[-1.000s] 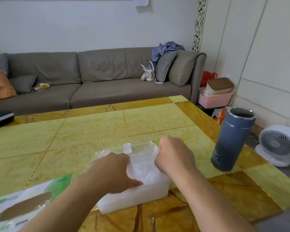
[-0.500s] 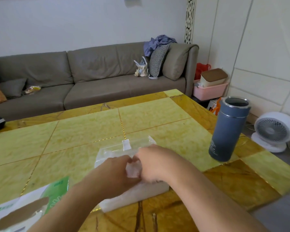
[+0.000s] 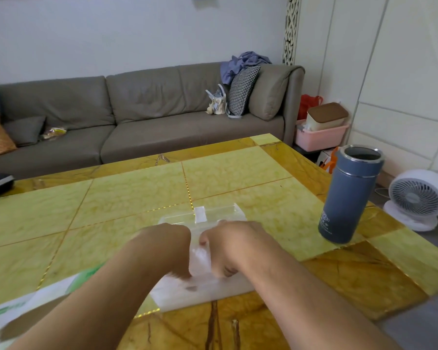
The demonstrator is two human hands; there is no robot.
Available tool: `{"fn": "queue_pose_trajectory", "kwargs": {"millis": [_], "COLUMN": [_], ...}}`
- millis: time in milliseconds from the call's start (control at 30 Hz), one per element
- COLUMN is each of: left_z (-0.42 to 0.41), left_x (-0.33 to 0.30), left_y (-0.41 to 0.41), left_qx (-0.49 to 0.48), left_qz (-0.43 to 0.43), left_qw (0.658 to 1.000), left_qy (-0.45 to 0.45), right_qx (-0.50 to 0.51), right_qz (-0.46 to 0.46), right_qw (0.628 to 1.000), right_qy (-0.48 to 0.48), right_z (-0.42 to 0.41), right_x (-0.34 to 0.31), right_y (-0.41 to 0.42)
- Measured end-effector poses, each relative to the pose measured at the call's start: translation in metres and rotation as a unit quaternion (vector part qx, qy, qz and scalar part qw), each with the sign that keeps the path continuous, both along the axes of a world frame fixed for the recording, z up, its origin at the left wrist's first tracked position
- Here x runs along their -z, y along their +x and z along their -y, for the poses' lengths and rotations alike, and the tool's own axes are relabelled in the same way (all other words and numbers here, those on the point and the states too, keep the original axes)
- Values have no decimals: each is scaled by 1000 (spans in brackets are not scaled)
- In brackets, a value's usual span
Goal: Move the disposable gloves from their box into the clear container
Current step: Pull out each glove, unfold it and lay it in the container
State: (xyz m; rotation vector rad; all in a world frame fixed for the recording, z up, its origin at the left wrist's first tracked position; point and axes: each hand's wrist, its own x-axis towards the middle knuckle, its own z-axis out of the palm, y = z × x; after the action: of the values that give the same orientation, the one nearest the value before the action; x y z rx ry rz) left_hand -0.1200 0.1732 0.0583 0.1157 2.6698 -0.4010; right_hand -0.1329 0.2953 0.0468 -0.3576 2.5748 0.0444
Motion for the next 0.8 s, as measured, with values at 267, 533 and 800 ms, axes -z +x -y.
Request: {"fn": "queue_pose_trajectory", "kwargs": {"millis": [267,533,800], "left_z": [6,15,16], "left_x": [25,39,36], "left_y": [-11,-5,-4], "left_qx": [23,20,0], "left_qz": [19,-20,-20], "left_qw": [1000,998,996], "left_qy": [0,59,89], "right_qx": [28,66,116], "right_qz": [-31,6,35], "right_qw": [999,998,990], "right_qy": [1,-11,-72], "right_z": [0,1,-1], "right_x": [4,10,12], "right_y": [0,0,3]}}
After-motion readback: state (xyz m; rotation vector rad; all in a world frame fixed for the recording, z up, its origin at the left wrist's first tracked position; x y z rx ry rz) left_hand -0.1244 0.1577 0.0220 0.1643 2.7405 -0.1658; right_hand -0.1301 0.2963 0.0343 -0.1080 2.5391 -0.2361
